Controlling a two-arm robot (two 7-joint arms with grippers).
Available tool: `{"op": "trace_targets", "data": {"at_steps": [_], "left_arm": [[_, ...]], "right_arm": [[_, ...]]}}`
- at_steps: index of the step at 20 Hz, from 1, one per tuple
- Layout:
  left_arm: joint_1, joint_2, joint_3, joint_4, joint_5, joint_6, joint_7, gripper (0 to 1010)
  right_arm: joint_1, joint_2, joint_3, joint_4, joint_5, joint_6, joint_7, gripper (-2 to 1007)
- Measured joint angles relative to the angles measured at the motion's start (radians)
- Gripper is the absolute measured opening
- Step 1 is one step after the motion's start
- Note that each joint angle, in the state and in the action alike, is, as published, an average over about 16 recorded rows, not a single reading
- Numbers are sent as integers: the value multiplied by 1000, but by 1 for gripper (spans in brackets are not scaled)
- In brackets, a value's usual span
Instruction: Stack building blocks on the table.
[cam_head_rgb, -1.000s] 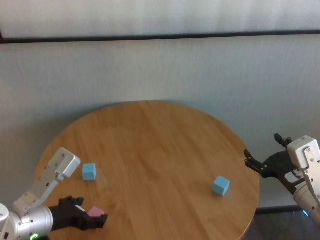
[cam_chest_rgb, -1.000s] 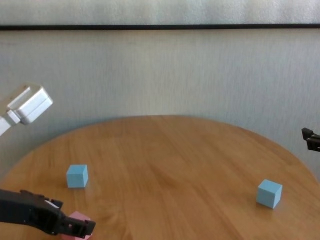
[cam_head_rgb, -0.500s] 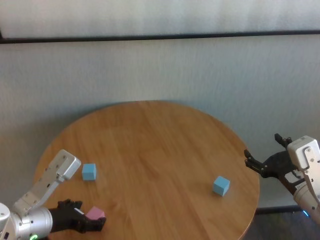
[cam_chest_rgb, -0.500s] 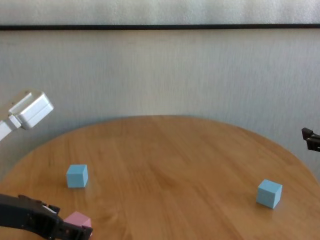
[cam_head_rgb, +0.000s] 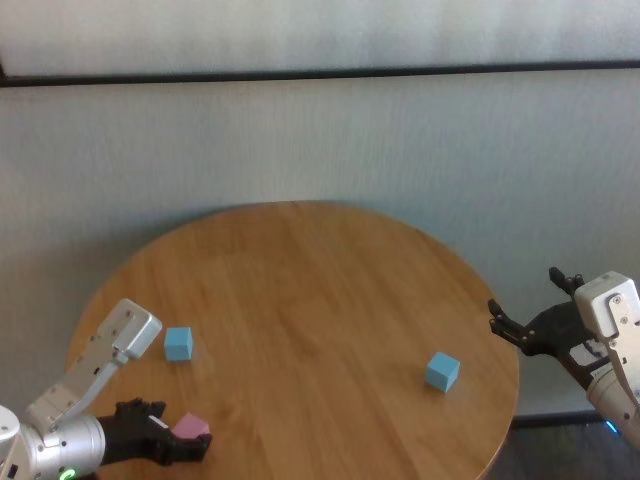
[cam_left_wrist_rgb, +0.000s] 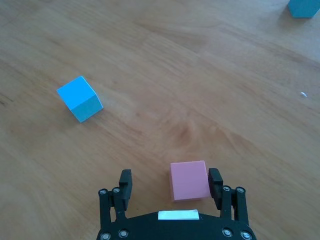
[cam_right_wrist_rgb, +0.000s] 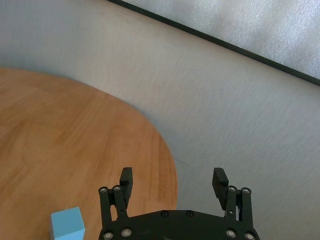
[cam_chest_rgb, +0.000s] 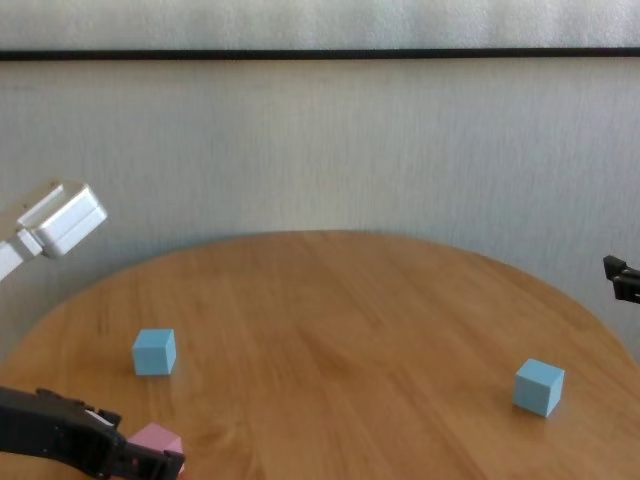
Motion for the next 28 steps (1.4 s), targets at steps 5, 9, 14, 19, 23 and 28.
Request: {"op": "trace_targets", "data": {"at_steps": [5,9,14,19,23,28], "left_arm": [[1,0,-1,-1,-2,-2,0,868],[1,1,-1,-2,-3,-4,0,752],[2,1,-1,-3,-3,-5,0,589],[4,1,-2,-5,0,-10,4,467],[4,2,1,-8,15,-25,5,410],[-8,1,12,-8,44,-51,-7,394]], "right_arm": [[0,0,0,0,0,0,0,1005],[0,0,0,0,0,0,0,1005],[0,0,0,0,0,0,0,1005],[0,0,0,0,0,0,0,1005],[0,0,0,0,0,0,0,1005],[0,0,0,0,0,0,0,1005]]}}
